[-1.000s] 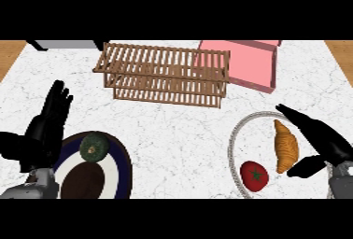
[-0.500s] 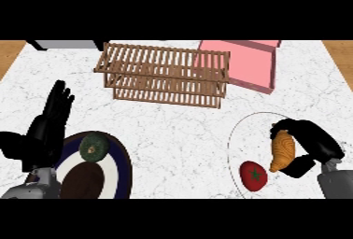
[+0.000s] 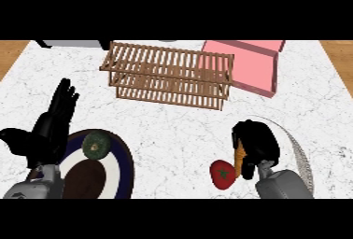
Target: Pick the croissant from the placemat and place it in the tiered shelf
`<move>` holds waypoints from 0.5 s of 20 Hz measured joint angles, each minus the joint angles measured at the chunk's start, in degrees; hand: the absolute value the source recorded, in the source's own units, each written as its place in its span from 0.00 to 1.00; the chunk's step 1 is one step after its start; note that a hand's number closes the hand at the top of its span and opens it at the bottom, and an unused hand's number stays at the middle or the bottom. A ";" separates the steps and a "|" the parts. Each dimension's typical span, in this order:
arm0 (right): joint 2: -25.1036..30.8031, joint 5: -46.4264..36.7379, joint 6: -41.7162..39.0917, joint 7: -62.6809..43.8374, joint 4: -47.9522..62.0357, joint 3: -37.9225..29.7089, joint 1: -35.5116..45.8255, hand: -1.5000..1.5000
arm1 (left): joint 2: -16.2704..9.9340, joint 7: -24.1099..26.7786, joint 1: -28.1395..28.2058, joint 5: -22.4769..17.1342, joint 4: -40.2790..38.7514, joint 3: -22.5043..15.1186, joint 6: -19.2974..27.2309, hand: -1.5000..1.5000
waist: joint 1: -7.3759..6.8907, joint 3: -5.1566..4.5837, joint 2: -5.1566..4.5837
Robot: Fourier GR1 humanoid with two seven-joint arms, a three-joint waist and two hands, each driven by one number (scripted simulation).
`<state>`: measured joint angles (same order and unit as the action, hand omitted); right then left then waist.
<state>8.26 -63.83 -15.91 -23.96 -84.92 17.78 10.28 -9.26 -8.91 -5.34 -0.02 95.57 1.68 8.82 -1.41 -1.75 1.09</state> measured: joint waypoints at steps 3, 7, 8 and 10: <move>-3.14 -0.03 1.32 -10.10 -0.99 5.82 1.24 1.00 | 0.03 -0.25 -0.29 -0.14 0.01 -0.51 -0.55 0.50 | -1.16 0.51 -0.29; -6.15 4.65 5.85 -22.89 -3.08 14.56 3.37 1.00 | 0.14 -0.32 -1.19 -0.15 -0.37 -0.85 -0.85 0.50 | -2.29 1.25 -0.79; -6.61 5.91 7.36 -26.03 -3.65 16.79 4.27 1.00 | 0.26 -0.26 -1.52 -0.02 -0.78 -1.00 -0.83 0.50 | -2.43 1.36 -0.91; -7.17 7.89 10.23 -31.49 -4.89 20.45 7.20 1.00 | 0.58 -0.28 -1.85 -0.05 -0.84 -1.23 -0.79 0.50 | -2.92 1.50 -0.98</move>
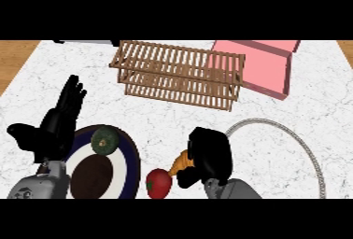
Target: Pick the croissant from the placemat and place it in the tiered shelf
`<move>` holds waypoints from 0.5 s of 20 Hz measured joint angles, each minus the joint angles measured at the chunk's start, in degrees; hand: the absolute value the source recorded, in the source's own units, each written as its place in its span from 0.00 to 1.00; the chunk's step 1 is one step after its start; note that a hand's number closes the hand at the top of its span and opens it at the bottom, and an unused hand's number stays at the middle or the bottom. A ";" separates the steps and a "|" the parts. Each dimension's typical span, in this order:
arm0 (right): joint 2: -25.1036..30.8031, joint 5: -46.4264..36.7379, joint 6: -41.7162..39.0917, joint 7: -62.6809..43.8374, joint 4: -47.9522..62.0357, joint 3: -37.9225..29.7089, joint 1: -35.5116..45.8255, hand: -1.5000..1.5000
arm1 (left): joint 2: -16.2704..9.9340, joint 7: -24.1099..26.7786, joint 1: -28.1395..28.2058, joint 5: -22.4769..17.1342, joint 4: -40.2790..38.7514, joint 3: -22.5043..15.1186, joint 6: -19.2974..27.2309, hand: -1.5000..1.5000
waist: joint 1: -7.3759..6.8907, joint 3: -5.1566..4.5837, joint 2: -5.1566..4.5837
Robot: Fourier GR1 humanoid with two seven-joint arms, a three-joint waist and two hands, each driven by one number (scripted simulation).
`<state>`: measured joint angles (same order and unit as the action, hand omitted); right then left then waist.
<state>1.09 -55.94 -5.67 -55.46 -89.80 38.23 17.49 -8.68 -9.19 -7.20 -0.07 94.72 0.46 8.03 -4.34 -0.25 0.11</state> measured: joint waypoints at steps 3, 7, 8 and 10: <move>-0.35 1.62 5.06 -5.30 -3.85 3.42 4.19 1.00 | -0.01 -0.32 -0.15 0.19 -0.26 -0.08 0.07 0.50 | -0.06 0.11 0.18; -0.40 0.60 9.30 -9.45 -8.22 4.73 10.41 1.00 | -0.10 -0.32 -0.33 0.36 -0.91 0.21 0.26 0.50 | 0.51 0.08 0.53; -0.38 -0.29 9.92 -10.22 -8.70 4.56 11.98 1.00 | -0.10 -0.42 -0.46 0.40 -0.94 0.29 0.37 0.50 | 0.70 0.07 0.60; -0.31 -1.94 10.56 -11.83 -9.41 3.86 15.24 1.00 | 0.13 -0.13 -0.06 0.52 -1.15 0.26 0.56 0.50 | 0.96 0.01 0.75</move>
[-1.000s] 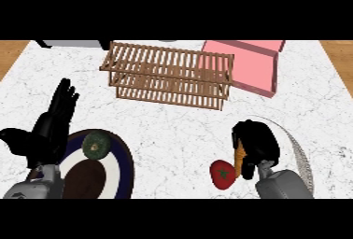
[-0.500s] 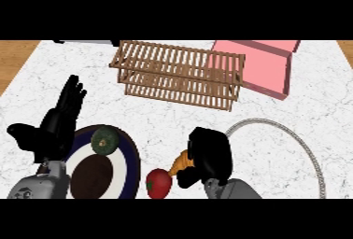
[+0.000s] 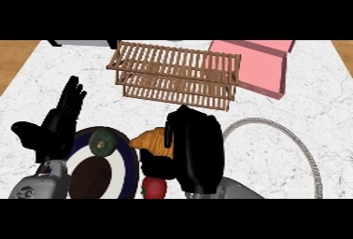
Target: Pick the croissant from the placemat and place it in the tiered shelf
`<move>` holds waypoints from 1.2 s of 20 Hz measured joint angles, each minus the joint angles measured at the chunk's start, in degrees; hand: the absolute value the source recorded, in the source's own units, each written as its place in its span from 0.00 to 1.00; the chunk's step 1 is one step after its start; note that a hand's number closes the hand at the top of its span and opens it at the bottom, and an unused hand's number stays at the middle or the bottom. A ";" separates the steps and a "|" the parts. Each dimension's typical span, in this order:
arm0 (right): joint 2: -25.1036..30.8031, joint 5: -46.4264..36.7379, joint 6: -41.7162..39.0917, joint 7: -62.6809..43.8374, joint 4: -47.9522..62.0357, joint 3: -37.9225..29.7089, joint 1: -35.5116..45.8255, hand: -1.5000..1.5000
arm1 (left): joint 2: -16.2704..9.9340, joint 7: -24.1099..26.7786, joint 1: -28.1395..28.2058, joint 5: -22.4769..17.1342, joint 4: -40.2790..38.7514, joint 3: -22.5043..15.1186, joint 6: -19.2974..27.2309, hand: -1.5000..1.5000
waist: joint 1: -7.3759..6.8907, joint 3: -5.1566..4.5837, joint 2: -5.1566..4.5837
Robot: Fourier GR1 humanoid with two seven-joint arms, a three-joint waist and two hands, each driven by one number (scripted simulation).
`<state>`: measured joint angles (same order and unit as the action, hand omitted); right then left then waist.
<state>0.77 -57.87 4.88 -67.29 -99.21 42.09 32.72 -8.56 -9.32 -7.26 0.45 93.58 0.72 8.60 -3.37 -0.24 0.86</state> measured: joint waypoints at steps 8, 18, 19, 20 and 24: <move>0.13 -4.84 -0.45 -3.41 0.34 -3.91 8.68 1.00 | -0.75 -0.07 0.72 -0.57 0.62 1.07 -0.33 0.50 | 1.05 -0.04 0.24; 0.05 -6.31 0.04 -3.71 7.12 -10.86 16.96 1.00 | -0.29 -0.06 1.00 -0.08 1.09 0.78 0.10 0.50 | 0.98 0.05 -0.36; 0.04 -6.50 0.41 -3.68 8.11 -11.32 17.46 1.00 | -0.42 -0.26 0.80 -0.06 1.17 0.88 0.11 0.50 | 0.94 0.06 -0.43; 0.03 -6.43 0.79 -3.66 9.29 -12.00 18.44 1.00 | -0.28 -0.02 0.70 -0.07 0.82 0.89 0.12 0.50 | 0.86 0.07 -0.56; -0.01 -6.50 2.93 -3.43 13.95 -13.21 20.95 1.00 | -0.53 -0.67 0.26 -0.25 1.49 1.01 -0.10 0.50 | 0.62 0.12 -0.81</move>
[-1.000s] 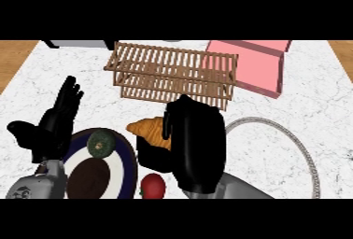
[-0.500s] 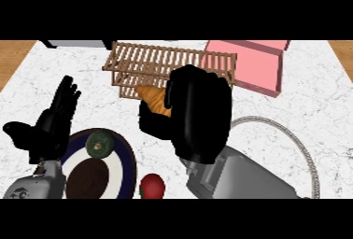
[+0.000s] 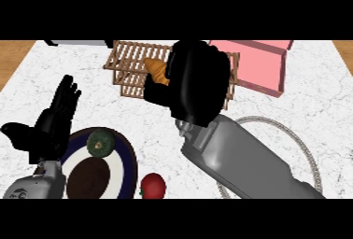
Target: Pick the croissant from the placemat and place it in the tiered shelf
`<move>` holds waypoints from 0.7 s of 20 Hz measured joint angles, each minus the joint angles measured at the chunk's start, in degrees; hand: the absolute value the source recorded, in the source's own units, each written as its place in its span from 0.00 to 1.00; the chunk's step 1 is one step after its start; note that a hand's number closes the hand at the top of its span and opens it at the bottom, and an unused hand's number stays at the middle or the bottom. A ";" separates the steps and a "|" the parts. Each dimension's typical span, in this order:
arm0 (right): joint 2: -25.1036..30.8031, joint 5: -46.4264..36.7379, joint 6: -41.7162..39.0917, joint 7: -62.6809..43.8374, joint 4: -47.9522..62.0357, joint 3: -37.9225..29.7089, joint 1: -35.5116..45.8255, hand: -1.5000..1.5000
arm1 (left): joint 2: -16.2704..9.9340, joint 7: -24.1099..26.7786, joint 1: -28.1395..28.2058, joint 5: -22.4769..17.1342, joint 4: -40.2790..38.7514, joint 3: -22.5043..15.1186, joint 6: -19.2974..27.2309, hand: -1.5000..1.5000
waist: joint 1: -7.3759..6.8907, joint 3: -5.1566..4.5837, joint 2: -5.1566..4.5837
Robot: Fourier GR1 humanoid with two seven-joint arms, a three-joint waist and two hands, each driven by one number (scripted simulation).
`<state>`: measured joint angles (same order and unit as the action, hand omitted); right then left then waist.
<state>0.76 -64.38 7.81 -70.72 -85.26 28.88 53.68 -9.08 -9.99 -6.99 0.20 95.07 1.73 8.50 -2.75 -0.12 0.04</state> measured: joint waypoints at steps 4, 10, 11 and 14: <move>-0.05 -0.22 3.43 1.29 4.94 -0.98 0.83 1.00 | 0.46 0.31 -0.31 0.35 -0.27 -0.27 0.30 0.50 | 0.07 0.03 -0.23; -0.15 0.05 8.97 4.16 12.99 -3.55 3.05 1.00 | 0.41 0.60 1.05 0.09 1.15 -0.34 -0.24 0.50 | -0.01 0.06 -0.38; -0.18 0.27 9.85 4.62 14.28 -3.96 3.47 1.00 | 0.55 0.56 0.91 0.37 1.04 -0.45 0.00 0.50 | 0.10 0.07 -0.39; -0.20 1.13 12.17 5.32 18.95 -4.33 5.18 1.00 | 0.46 0.37 0.72 0.42 0.80 -0.22 -0.01 0.50 | 0.09 0.07 -0.44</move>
<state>0.57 -63.25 19.98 -65.40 -66.31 24.56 58.85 -8.63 -9.62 -6.27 0.62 95.87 1.52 8.49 -2.66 -0.06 -0.39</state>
